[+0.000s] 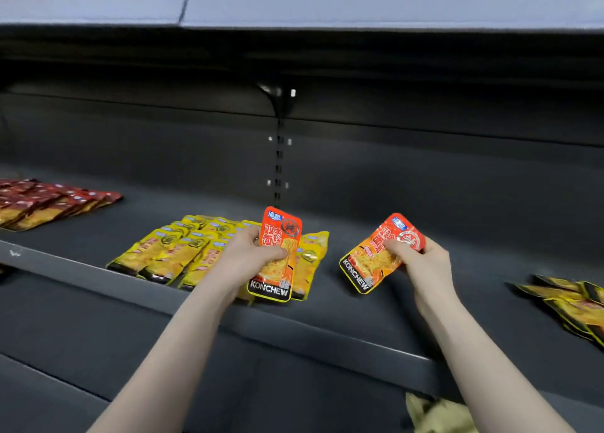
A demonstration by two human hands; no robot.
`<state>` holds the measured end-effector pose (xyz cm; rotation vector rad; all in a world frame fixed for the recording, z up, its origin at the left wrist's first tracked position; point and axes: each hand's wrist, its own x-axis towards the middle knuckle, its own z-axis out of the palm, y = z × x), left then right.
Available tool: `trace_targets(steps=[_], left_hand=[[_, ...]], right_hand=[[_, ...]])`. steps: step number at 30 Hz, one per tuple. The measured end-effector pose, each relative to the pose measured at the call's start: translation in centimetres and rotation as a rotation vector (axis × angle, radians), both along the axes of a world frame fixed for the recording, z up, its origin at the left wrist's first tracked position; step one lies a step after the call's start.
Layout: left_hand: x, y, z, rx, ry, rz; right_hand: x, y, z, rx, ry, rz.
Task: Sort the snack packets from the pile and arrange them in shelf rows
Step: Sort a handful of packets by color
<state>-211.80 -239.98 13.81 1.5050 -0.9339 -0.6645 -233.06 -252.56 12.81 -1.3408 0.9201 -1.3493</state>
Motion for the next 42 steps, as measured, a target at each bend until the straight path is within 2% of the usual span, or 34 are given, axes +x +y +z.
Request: trace_targets(steps=[8,19,28,35,42], left_hand=[[10.5,0.8,0.4,-0.011,0.003,-0.004],[23.3,1.1,0.3,0.024,-0.039,0.124],[39.7,4.9,-0.9,-0.004,-0.089,0.069],[55.3,10.3,-0.2,0.028,-0.127,0.070],[63.3,12.5,0.0,0.053,-0.145,0.055]], right_hand=[[9.8,0.8,1.6,-0.049,0.033,0.009],[24.0,-2.0,3.2,-0.003,0.139,0.176],[41.4,3.6,1.2,-0.015,0.208,0.220],[54.8,9.4,-0.3,0.088,0.183,0.187],[62.9,12.5,-0.9,0.144,0.225,0.229]])
